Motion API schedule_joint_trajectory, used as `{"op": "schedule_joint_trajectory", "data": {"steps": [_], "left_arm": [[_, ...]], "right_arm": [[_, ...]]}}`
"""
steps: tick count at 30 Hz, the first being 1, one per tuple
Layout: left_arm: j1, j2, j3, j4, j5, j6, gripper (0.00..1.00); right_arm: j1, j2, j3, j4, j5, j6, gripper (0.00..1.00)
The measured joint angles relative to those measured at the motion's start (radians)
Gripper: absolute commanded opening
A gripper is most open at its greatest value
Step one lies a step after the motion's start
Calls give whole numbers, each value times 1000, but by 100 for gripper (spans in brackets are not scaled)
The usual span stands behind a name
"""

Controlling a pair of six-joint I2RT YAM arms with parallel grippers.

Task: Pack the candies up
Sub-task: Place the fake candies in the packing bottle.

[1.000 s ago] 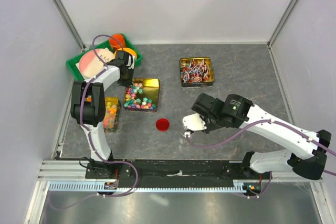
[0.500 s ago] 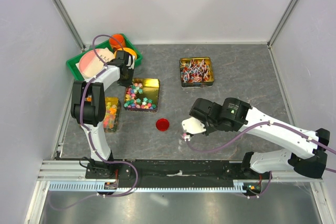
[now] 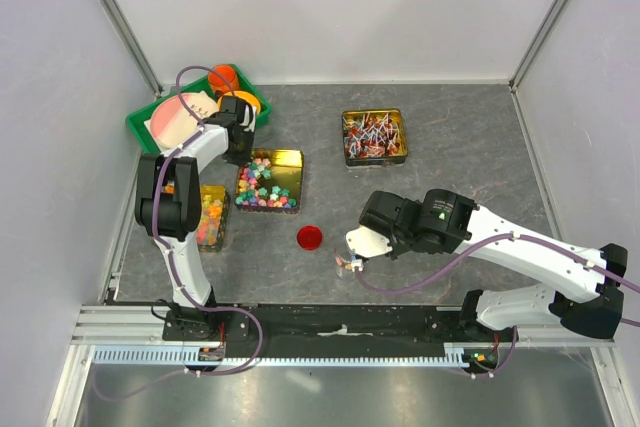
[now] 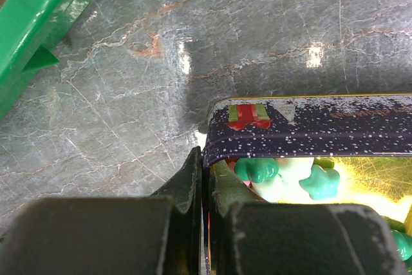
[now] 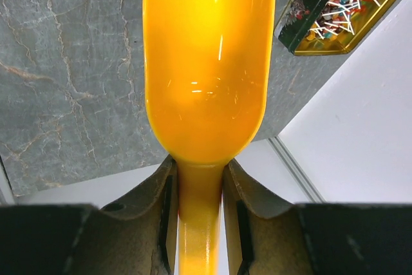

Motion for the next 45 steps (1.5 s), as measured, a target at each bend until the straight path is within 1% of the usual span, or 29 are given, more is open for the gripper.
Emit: {"op": "schedule_joint_trajectory", "data": {"steps": [17,25,36,38,43,45], "left_arm": [[3,0,3,-4,-1,0,2],[3,0,19,-5,0,0,10],[4,31,51,-26,18,0,13],[5,40,53,-27,19,0,16],[6,58,72,-35,19,-2,34],[6,58,77,-42,19,-3,38]], "right_arm": [[3,0,8,-1,13,0,0],[-8,0,71,1,10,0,0],[-41,-6,71,0,5,0,0],[-42,-10,71,0,5,0,0],[-49,-13,71,0,3,0,0],[-56,-13,71,0,3,0,0]]}}
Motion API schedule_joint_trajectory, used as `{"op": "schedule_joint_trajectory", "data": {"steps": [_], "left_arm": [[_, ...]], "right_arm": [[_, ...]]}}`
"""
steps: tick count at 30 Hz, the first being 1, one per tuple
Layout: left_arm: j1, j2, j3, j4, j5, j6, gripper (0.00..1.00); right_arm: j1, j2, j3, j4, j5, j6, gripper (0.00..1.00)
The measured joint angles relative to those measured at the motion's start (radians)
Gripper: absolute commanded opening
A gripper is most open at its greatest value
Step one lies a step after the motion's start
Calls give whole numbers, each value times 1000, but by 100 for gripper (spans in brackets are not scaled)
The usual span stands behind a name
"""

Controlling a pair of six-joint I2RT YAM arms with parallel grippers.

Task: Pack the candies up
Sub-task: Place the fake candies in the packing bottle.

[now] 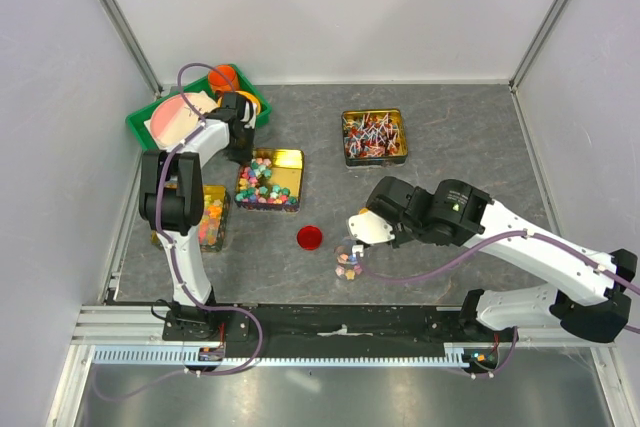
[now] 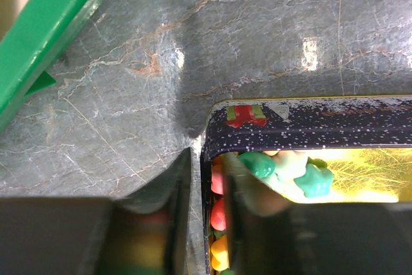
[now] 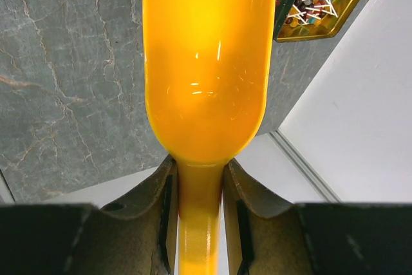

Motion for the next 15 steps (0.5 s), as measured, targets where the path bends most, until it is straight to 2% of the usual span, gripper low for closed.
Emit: {"op": "schedule_joint_trajectory", "data": {"steps": [8,15], "left_arm": [[0,-15,4,-8,3,-1,46],[0,-180,4,-4,53,-1,51]], "right_arm": [[-39,-3,16,0,-2,-7,0],[-104,-40,47,0,-21,-11,0]]}}
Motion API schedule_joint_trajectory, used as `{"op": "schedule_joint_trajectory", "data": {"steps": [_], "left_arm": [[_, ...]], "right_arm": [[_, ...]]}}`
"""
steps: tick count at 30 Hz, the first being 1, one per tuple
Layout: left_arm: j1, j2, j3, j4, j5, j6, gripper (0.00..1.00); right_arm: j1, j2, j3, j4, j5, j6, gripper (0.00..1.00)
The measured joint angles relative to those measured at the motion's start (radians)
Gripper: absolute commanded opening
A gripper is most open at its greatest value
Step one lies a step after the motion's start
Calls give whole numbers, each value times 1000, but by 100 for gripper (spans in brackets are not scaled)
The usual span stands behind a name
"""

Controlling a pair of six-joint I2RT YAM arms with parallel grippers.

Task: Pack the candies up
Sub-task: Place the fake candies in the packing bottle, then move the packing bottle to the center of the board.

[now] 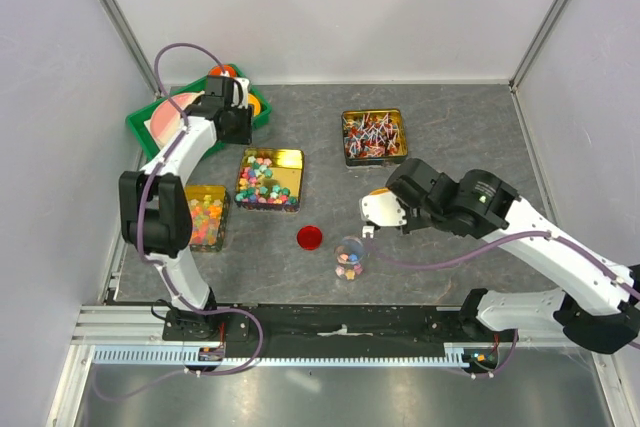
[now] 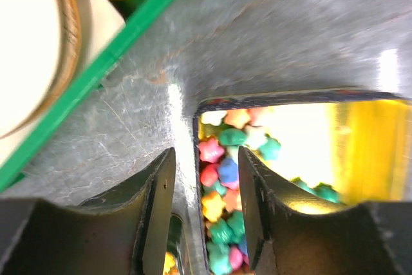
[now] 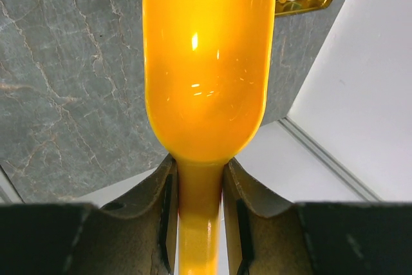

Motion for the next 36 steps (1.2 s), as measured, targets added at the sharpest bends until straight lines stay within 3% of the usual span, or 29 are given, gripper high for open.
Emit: {"op": "schedule_joint_trajectory", "data": {"steps": [10,19,36], "left_arm": [[-42,-209,-89,26,262,89,52],[-338,-367,-183,23,427,195,50],[-671,-409,-301,-25,474,313,49]], "right_arm": [[-125,-95,9,-1,-66,4,0],[-202,-167,9,-3,-117,17,0],[-288,-245,23,-4,-156,34,0]]}}
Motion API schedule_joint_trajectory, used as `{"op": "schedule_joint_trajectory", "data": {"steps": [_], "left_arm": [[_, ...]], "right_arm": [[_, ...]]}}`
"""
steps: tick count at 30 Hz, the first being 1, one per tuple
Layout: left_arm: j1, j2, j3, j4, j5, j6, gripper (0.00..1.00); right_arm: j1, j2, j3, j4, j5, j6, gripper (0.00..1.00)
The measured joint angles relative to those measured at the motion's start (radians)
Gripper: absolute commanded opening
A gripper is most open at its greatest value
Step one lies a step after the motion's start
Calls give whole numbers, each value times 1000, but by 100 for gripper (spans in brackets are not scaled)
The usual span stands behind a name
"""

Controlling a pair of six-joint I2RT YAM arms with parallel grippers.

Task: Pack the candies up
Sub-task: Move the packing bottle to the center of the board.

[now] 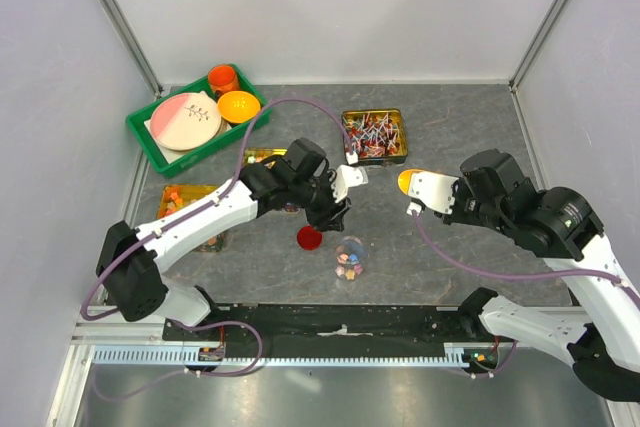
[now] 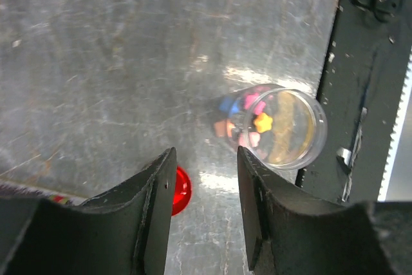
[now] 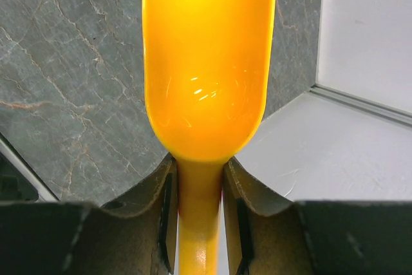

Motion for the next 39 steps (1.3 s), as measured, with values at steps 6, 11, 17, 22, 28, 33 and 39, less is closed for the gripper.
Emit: {"op": "schedule_joint_trajectory", "data": {"steps": [6,11,17,22,28,33,39], "left_arm": [[-65,0,-8,-1,-5,23,48],[-97,13,-12,0,-15,32,48],[-133,37,-20,-1,-31,41,47],[-151,50,-30,0,-45,45,42],[-159,73,-38,1,-82,52,27],[-162,80,-38,8,-91,55,13],[-165,85,-38,22,-112,60,2]], "right_arm": [[-6,3,1,0,-1,0,0],[-11,5,4,0,-1,0,0],[-15,5,4,0,-1,0,0],[-19,5,4,0,-2,0,0],[-19,5,4,0,-4,0,0],[-19,5,4,0,-4,0,0],[-19,5,4,0,-4,-1,0]]}}
